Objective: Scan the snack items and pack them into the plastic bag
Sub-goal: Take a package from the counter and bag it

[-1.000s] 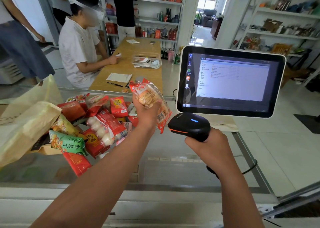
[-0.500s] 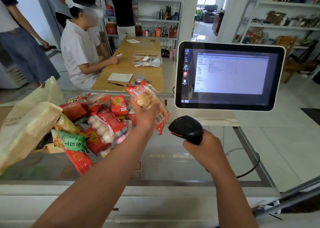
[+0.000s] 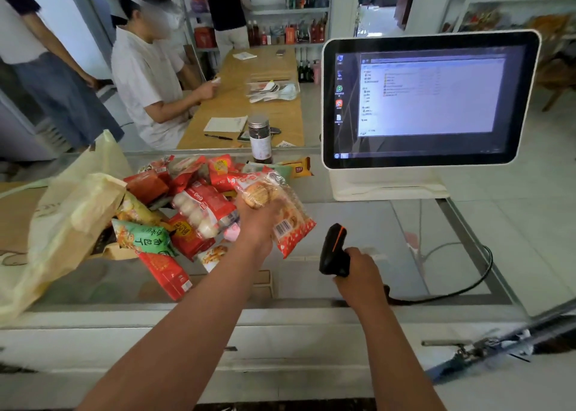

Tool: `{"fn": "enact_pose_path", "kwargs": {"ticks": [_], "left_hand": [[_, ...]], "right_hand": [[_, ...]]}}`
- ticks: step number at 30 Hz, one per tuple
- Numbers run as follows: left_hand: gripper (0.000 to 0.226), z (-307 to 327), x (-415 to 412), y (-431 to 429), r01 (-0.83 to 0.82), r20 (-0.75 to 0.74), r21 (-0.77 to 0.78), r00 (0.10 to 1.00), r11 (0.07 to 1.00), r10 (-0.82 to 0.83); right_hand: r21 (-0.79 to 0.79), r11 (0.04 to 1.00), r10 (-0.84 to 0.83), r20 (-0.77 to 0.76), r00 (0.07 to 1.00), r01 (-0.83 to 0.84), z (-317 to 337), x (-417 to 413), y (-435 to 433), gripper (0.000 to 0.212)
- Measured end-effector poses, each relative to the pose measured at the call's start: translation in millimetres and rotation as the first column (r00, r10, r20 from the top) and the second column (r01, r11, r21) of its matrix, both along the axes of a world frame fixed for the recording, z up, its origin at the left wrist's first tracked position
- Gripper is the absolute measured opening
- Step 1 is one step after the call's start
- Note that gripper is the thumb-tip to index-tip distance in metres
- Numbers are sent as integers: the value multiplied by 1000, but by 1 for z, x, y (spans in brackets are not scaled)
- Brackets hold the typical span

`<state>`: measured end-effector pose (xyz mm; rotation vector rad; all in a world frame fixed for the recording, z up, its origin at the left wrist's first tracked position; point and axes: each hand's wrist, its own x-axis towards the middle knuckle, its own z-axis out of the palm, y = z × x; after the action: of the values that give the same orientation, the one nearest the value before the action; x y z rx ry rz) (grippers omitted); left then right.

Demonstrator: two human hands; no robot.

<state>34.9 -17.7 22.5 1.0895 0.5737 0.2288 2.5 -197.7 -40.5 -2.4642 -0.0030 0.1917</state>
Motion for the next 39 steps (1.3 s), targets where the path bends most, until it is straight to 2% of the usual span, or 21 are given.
{"fn": "enact_pose_path", "kwargs": {"ticks": [4, 7, 9, 11, 12, 15, 19, 21, 24, 27, 29, 31, 32, 33, 34, 35, 36, 39], "left_hand": [[70, 0, -11, 10, 27, 18, -57, 999, 998, -26], [68, 0, -23, 18, 52, 35, -105, 998, 993, -49], [66, 0, -35, 24, 75, 61, -92, 996, 993, -69], [66, 2, -49, 35, 77, 95, -32, 993, 997, -73], [66, 2, -57, 43, 67, 126, -10, 990, 998, -65], [71, 13, -85, 76, 62, 241, 13, 969, 998, -64], [68, 38, -131, 142, 126, 354, 37, 926, 991, -131], [63, 52, -152, 178, 197, 372, -5, 910, 980, -181], [55, 69, -183, 223, 284, 433, 19, 862, 959, -264], [45, 79, -211, 258, 303, 459, 53, 839, 951, -293], [41, 72, -223, 283, 242, 441, 83, 861, 967, -254], [25, 50, -229, 310, 37, 372, 211, 921, 977, -115], [22, 35, -232, 325, -94, 310, 374, 950, 923, -28], [27, 17, -234, 340, -168, 239, 593, 971, 788, 27], [37, -3, -236, 355, -145, 146, 789, 988, 597, 48], [50, -24, -239, 366, -67, 42, 906, 997, 418, 71], [65, -41, -243, 374, 35, -67, 951, 993, 308, 94], [91, -72, -253, 383, 222, -239, 967, 960, 122, 145]], "right_hand": [[-23, 999, -45, 55, 998, 46, -8, -5, 6, 43], [-178, 983, -33, 79, 996, 47, -1, -12, 14, 64], [-200, 977, -55, 122, 991, 79, 16, -21, 27, 73], [-54, 998, -30, 213, 977, 42, 41, -32, 49, 68], [55, 998, 13, 259, 966, -28, 56, -39, 65, 63], [325, 913, 137, 325, 936, -247, 91, -63, 125, 52], [479, 799, 244, 293, 925, -363, 109, -100, 209, 54], [559, 730, 263, 301, 917, -393, 109, -117, 245, 64], [687, 658, 161, 272, 949, -309, 111, -139, 296, 79], [783, 597, -14, 228, 974, -175, 112, -157, 339, 75], [819, 568, -84, 158, 984, -83, 111, -163, 361, 67], [859, 512, -110, 61, 992, 4, 107, -166, 377, 59], [881, 471, -107, 1, 994, 49, 106, -166, 383, 56], [898, 432, -97, -46, 994, 84, 106, -165, 388, 56], [909, 404, -88, -73, 993, 103, 106, -165, 392, 56], [915, 387, -78, -86, 993, 110, 107, -164, 396, 56], [920, 375, -70, -94, 993, 113, 109, -164, 399, 53], [923, 364, -47, -116, 992, 125, 108, -161, 404, 46]]}}
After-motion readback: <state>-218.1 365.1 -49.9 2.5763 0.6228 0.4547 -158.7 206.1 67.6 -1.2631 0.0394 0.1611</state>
